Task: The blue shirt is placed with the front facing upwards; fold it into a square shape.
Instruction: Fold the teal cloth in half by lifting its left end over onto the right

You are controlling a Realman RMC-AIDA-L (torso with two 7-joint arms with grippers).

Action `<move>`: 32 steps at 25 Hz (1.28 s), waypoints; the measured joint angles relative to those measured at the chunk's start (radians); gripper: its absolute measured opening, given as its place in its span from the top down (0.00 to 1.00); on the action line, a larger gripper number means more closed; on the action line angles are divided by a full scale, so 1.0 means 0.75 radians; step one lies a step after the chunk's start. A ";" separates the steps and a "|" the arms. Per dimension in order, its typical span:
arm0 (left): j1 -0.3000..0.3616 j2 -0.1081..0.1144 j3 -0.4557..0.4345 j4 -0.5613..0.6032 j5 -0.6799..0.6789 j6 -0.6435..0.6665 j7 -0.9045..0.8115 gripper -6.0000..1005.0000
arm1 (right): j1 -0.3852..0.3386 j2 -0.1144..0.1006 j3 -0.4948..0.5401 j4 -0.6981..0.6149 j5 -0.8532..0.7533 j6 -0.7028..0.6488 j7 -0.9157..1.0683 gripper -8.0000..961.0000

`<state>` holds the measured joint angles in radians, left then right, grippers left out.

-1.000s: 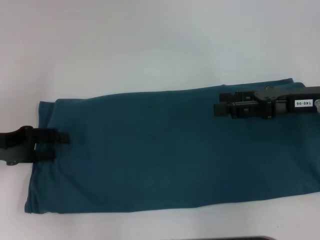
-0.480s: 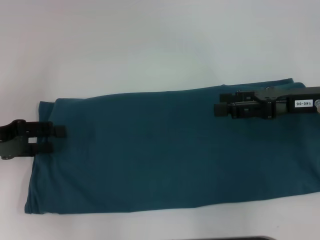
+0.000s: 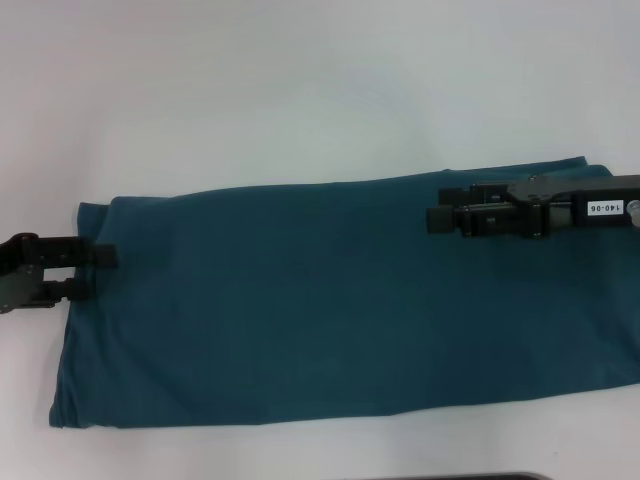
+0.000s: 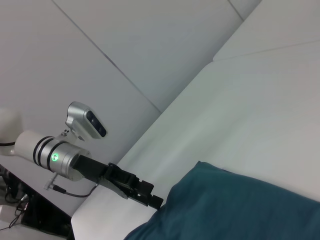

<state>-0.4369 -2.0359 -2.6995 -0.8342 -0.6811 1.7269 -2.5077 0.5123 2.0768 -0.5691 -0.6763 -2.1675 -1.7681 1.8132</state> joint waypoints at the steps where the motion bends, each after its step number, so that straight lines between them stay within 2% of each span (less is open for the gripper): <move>1: 0.000 0.000 0.003 0.000 0.006 -0.004 -0.001 0.25 | 0.000 0.000 0.000 0.002 0.000 0.002 0.000 0.16; 9: -0.005 0.000 0.010 0.010 0.044 -0.039 -0.003 0.25 | 0.000 -0.003 0.000 0.002 0.000 0.008 0.000 0.16; 18: -0.016 -0.020 0.063 0.015 0.056 -0.097 -0.003 0.25 | 0.005 -0.004 0.000 0.002 0.000 0.010 0.000 0.17; 32: -0.026 -0.027 0.083 0.016 0.052 -0.084 -0.001 0.25 | 0.012 -0.004 0.000 0.004 0.000 0.035 0.000 0.17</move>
<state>-0.4561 -2.0559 -2.6370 -0.8222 -0.6420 1.6639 -2.5088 0.5215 2.0739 -0.5691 -0.6734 -2.1675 -1.7421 1.8132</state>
